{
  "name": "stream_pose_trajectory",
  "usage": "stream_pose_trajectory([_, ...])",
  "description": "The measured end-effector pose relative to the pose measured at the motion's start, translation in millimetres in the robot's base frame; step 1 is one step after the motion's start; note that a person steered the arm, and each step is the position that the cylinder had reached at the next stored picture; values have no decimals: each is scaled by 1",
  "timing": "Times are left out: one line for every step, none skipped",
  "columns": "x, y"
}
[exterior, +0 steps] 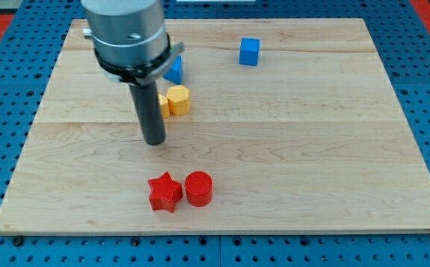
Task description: Push the blue triangle and the green star slightly up
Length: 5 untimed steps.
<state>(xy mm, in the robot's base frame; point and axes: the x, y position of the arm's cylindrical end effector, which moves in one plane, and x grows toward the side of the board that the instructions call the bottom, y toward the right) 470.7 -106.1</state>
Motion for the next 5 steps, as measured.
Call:
stream_pose_trajectory([-4, -41])
stream_pose_trajectory([-5, -91])
stream_pose_trajectory([-36, -108])
stream_pose_trajectory([-77, -86])
stream_pose_trajectory([-96, -40])
